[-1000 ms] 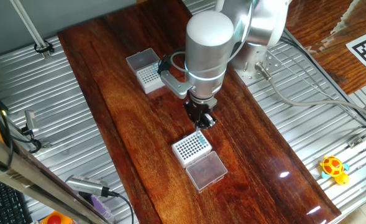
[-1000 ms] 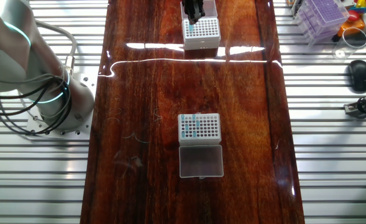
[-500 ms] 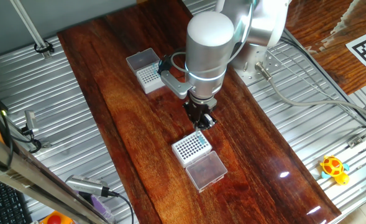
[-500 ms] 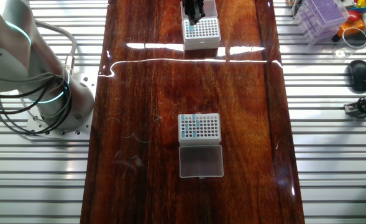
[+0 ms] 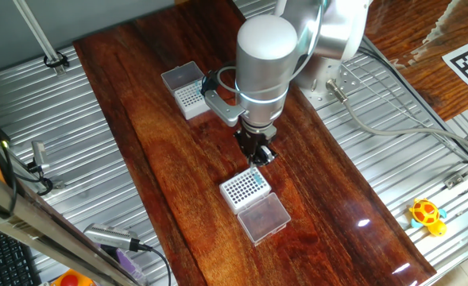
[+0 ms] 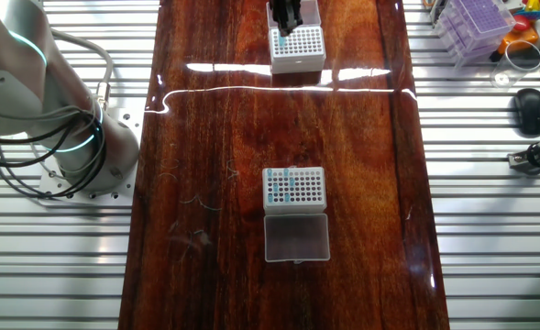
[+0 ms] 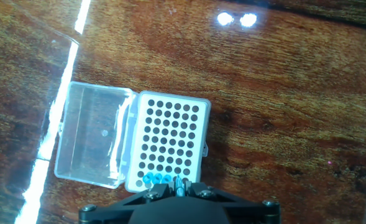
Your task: Transfer all medium pipette tips from one holder to another
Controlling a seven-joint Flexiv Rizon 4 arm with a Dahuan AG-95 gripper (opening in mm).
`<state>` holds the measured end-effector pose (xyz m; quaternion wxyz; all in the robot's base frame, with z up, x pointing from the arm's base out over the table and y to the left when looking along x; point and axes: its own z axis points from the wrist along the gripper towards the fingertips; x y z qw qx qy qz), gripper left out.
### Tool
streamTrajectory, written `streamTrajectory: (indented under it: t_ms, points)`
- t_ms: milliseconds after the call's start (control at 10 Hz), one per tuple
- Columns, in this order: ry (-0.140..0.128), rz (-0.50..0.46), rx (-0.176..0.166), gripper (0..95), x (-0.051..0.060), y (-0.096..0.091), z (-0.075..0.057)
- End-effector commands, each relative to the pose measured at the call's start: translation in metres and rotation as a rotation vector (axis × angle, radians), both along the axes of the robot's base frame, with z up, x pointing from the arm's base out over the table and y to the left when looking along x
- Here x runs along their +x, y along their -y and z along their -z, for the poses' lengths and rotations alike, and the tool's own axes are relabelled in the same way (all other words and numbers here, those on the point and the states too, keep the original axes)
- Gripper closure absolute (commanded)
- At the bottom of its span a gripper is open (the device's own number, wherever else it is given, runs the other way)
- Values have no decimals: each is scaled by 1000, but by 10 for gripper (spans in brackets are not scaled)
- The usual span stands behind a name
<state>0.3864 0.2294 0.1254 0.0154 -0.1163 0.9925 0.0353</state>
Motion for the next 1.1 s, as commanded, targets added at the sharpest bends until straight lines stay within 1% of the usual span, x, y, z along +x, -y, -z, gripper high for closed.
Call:
streamTrajectory:
  t_ms: [100, 400, 700, 1100]
  points:
    - [0, 6, 4, 950, -1, -1, 0]
    - [3, 19, 3, 950, -3, -6, 2]
    - [3, 14, -4, 950, -3, -6, 2]
    - [4, 10, -4, 950, -3, -5, 2]
